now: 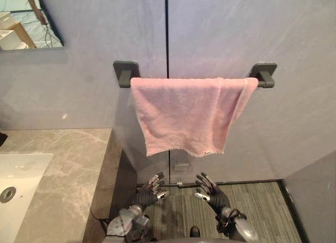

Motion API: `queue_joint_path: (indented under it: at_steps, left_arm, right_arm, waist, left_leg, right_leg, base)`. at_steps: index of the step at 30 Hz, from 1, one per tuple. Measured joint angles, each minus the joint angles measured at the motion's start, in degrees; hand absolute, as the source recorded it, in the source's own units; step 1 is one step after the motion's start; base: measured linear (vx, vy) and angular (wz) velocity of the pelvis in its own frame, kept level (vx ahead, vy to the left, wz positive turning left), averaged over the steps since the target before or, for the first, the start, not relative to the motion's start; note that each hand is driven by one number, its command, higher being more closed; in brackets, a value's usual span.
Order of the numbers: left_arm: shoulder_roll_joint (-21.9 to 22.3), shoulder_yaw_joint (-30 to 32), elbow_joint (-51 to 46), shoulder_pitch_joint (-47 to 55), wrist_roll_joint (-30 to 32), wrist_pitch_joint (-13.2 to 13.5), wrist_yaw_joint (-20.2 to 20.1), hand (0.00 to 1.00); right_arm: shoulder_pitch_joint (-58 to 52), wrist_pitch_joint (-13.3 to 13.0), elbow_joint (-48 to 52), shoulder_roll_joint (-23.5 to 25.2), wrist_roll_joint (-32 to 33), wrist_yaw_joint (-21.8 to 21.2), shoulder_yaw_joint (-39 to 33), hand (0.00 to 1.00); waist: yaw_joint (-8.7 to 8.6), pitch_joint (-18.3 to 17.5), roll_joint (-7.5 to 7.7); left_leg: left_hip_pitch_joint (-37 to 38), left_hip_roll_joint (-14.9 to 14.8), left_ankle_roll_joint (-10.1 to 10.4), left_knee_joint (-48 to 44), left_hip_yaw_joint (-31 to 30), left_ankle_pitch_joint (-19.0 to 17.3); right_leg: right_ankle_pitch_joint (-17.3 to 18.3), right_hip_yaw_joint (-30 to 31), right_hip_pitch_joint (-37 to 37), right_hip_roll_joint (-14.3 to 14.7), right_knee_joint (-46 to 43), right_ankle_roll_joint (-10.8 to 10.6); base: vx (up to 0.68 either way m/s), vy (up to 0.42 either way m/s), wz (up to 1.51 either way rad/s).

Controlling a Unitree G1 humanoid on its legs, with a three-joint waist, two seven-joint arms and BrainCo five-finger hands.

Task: Organize washtable

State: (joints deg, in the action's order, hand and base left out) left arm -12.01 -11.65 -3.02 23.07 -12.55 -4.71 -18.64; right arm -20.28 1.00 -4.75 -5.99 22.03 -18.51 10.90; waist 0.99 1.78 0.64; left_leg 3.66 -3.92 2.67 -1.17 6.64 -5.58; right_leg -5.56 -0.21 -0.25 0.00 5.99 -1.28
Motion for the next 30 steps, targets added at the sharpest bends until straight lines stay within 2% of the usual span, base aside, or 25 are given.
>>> queue_joint_path:
  at_steps: [2, 4, 5, 7, 9, 12, 14, 16, 17, 22, 24, 27, 28, 30]
  left_arm:
    - [-8.10, -2.74, -6.42, 0.71, -7.39, -0.96, -2.73, 0.00]
    - [-14.35, -5.20, -10.53, 0.78, -11.87, -1.31, -3.97, 0.00]
    - [-19.41, -6.89, -14.10, 1.12, -19.94, -1.18, -5.07, 0.00]
    - [-22.54, -7.61, -16.78, 1.68, -25.22, -1.10, -5.34, 0.00]
    - [-26.36, -9.23, -19.75, 1.61, -32.38, -1.17, -6.40, 0.00]
    - [-30.28, -10.32, -22.95, 0.42, -39.49, -1.14, -7.59, 0.00]
    - [-30.95, -10.30, -24.17, -0.71, -43.11, 0.04, -7.58, 0.00]
    - [-30.60, -10.31, -24.17, -1.71, -43.57, 0.86, -7.35, 0.00]
    - [-28.83, -10.18, -24.17, -3.09, -43.85, 2.02, -6.99, 0.00]
    - [-21.77, -9.93, -23.65, -5.12, -42.83, 4.19, -3.43, 0.00]
    - [-16.41, -9.58, -20.67, -7.70, -40.15, 5.39, -2.06, 0.00]
    - [-3.70, -5.82, -11.96, -13.17, -31.32, 7.20, 4.03, 0.00]
    - [-0.89, -4.97, -10.71, -14.79, -27.63, 7.55, 5.56, 0.00]
    - [1.01, -4.91, -9.80, -16.34, -24.29, 7.92, 6.36, 0.00]
  right_arm:
    - [1.91, 0.14, 5.75, -4.92, 0.76, -3.02, 3.11, 0.00]
    - [3.12, 0.16, 9.65, -9.20, 2.40, -4.17, 4.95, 0.00]
    - [4.23, -0.52, 13.70, -12.61, 7.18, -5.28, 5.52, 0.00]
    - [5.72, -1.20, 17.19, -14.92, 10.82, -5.49, 5.42, 0.00]
    - [8.06, -3.14, 21.08, -17.92, 15.63, -5.58, 5.54, 0.00]
    - [9.80, -5.24, 24.66, -20.97, 21.23, -5.64, 6.02, 0.00]
    - [10.76, -6.69, 25.75, -21.53, 24.87, -5.59, 7.36, 0.00]
    - [11.04, -7.16, 25.76, -21.35, 26.65, -5.52, 8.33, 0.00]
    - [11.07, -7.17, 25.75, -21.32, 28.45, -5.37, 9.61, 0.00]
    - [11.11, -7.20, 25.74, -20.55, 29.49, -4.69, 10.31, 0.00]
    - [11.33, -7.33, 24.90, -17.94, 29.14, -3.69, 10.19, 0.00]
    - [13.59, -7.61, 18.43, -11.14, 24.94, 0.56, 9.14, 0.00]
    - [13.68, -7.29, 16.96, -9.75, 23.00, 1.74, 8.57, 0.00]
    - [13.70, -7.08, 15.90, -8.86, 21.64, 2.40, 7.91, 0.00]
  waist:
    - [-0.04, 0.07, -0.11]
    - [-0.02, 0.07, -0.19]
    - [0.02, 0.12, -0.25]
    - [-0.05, 0.10, -0.32]
    - [-0.11, 0.07, -0.37]
    - [-0.05, -0.03, -0.50]
    - [-0.01, -0.17, -0.60]
    - [0.04, -0.23, -0.65]
    - [0.12, -0.34, -0.80]
    - [0.10, -0.68, -1.20]
    - [0.30, -1.01, -1.41]
    - [1.09, -1.66, -1.67]
    - [1.35, -1.68, -1.68]
    - [1.43, -1.80, -1.81]
  left_leg:
    - [-0.09, -0.13, -0.02, -0.72, 0.58, -0.34]
    - [-0.02, -0.19, 0.01, -0.96, 1.08, -0.48]
    - [0.08, -0.20, 0.01, -1.01, 1.40, -0.47]
    - [0.18, -0.19, 0.01, -1.10, 1.47, -0.48]
    - [0.38, -0.20, -0.01, -1.15, 1.59, -0.48]
    - [0.67, -0.20, -0.01, -1.15, 1.63, -0.48]
    - [0.76, -0.18, -0.01, -1.18, 1.63, -0.48]
    - [0.76, -0.19, -0.01, -1.22, 1.63, -0.48]
    - [0.76, -0.23, -0.02, -1.28, 1.62, -0.47]
    - [0.83, -0.24, -0.03, -1.60, 1.54, -0.46]
    - [0.89, -0.24, -0.04, -1.71, 1.44, -0.46]
    - [1.05, -0.21, -0.05, -1.75, 1.32, -0.45]
    - [1.01, -0.22, -0.04, -1.76, 1.28, -0.43]
    - [0.88, -0.22, 0.02, -1.77, 1.18, -0.34]
  right_leg:
    - [-0.04, 0.36, -0.02, 0.17, 0.00, 0.06]
    - [-0.05, 0.76, -0.07, 0.27, 0.00, 0.08]
    - [-0.18, 1.16, -0.11, 0.32, 0.00, 0.26]
    - [-0.28, 1.51, -0.16, 0.34, 0.00, 0.32]
    - [-0.38, 1.82, -0.16, 0.42, 0.00, 0.40]
    - [-0.44, 1.86, -0.09, 0.57, 0.00, 0.49]
    - [-0.55, 1.89, -0.01, 0.75, 0.00, 0.63]
    - [-0.68, 1.90, 0.02, 0.80, 0.00, 0.81]
    - [-0.89, 1.93, 0.26, 0.88, -0.01, 1.05]
    - [-1.17, 1.92, 0.59, 0.94, -0.01, 1.09]
    - [-1.23, 1.85, 0.74, 0.97, 0.01, 1.10]
    - [-1.28, 1.76, 0.97, 0.94, 0.02, 1.14]
    - [-1.33, 1.71, 0.95, 0.88, 0.02, 1.11]
    - [-1.32, 1.36, 0.96, 0.85, 0.02, 1.10]
  base:
    - [-0.04, -0.005, -0.14]
    - [-0.04, 0.004, -0.12]
    - [-0.04, 0.006, -0.12]
    - [-0.03, 0.006, -0.11]
    - [-0.03, 0.005, -0.07]
    - [-0.03, 0.004, -0.01]
    - [0.00, 0.000, 0.00]
    - [0.00, 0.000, 0.00]
    - [0.00, 0.000, 0.00]
    - [-0.01, 0.002, 0.00]
    - [-0.04, 0.009, 0.02]
    - [-0.06, 0.013, 0.01]
    - [-0.05, 0.012, 0.03]
    - [-0.04, 0.008, 0.09]
